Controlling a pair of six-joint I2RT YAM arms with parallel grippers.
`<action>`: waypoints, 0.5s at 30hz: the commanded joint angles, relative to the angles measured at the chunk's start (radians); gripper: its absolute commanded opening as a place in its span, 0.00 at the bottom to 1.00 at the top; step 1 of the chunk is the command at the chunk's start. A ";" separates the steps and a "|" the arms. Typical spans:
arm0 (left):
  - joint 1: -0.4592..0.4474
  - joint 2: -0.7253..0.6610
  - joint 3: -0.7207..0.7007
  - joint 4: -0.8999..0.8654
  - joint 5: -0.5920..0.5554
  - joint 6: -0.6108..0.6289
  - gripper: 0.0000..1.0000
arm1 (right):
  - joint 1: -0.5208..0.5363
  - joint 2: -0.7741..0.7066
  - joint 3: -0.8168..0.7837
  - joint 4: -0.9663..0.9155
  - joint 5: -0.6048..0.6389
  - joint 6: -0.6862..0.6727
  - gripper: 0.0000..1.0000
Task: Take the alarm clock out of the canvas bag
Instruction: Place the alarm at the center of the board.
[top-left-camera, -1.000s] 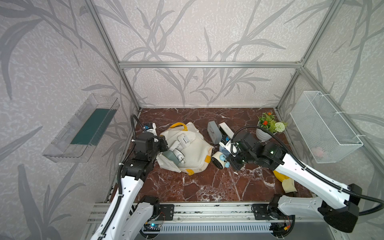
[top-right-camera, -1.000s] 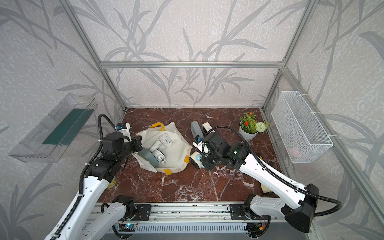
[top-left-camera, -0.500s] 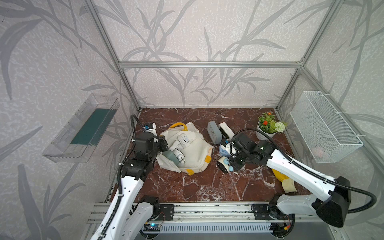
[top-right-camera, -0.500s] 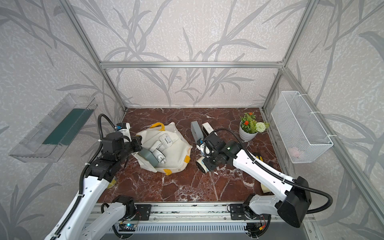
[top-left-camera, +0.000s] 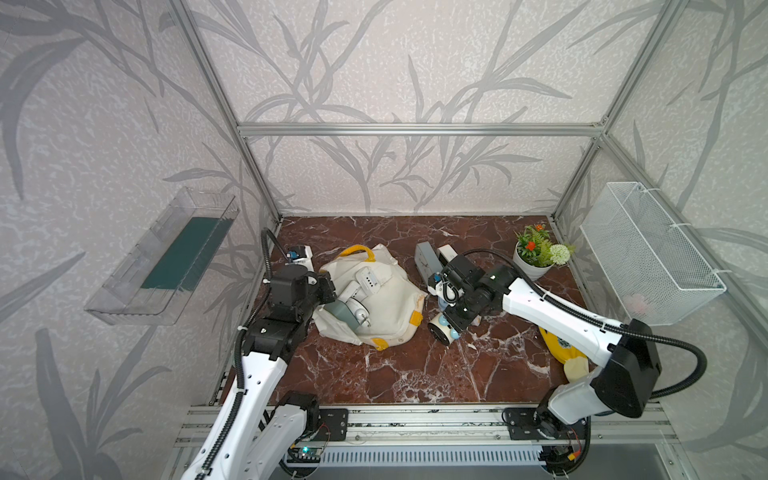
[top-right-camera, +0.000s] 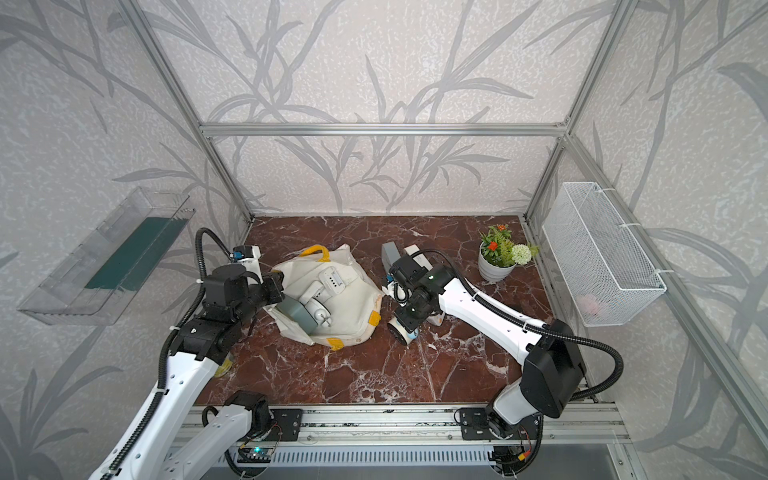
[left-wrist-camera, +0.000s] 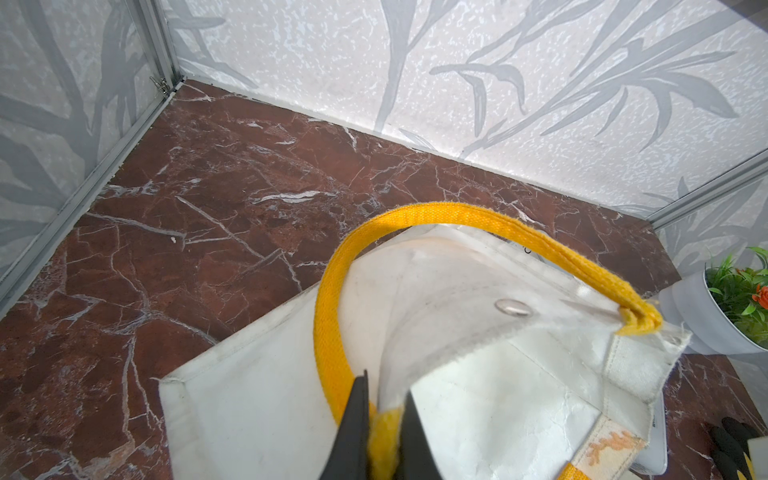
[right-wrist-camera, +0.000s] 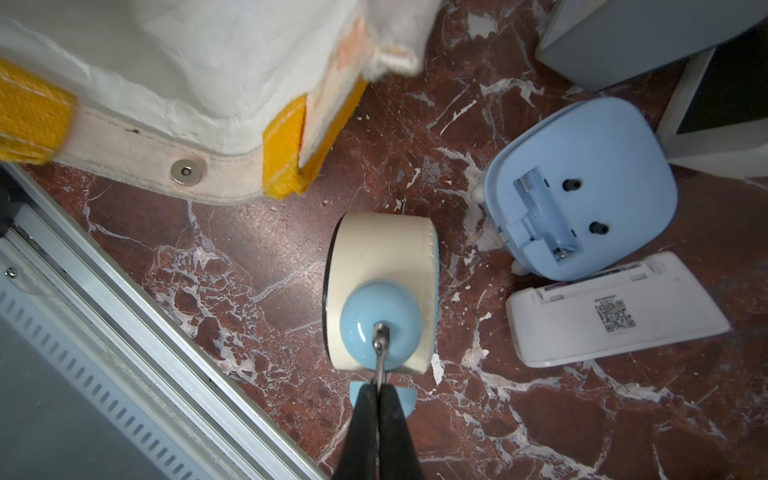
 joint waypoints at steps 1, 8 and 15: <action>0.002 -0.012 0.022 -0.011 -0.029 -0.004 0.00 | -0.011 0.035 0.025 -0.025 0.007 -0.022 0.00; 0.001 -0.004 0.021 -0.001 -0.023 -0.008 0.00 | -0.015 0.081 0.059 -0.024 -0.025 -0.020 0.01; 0.002 -0.004 0.022 -0.001 -0.023 -0.006 0.00 | -0.009 0.079 0.023 0.016 -0.101 0.010 0.04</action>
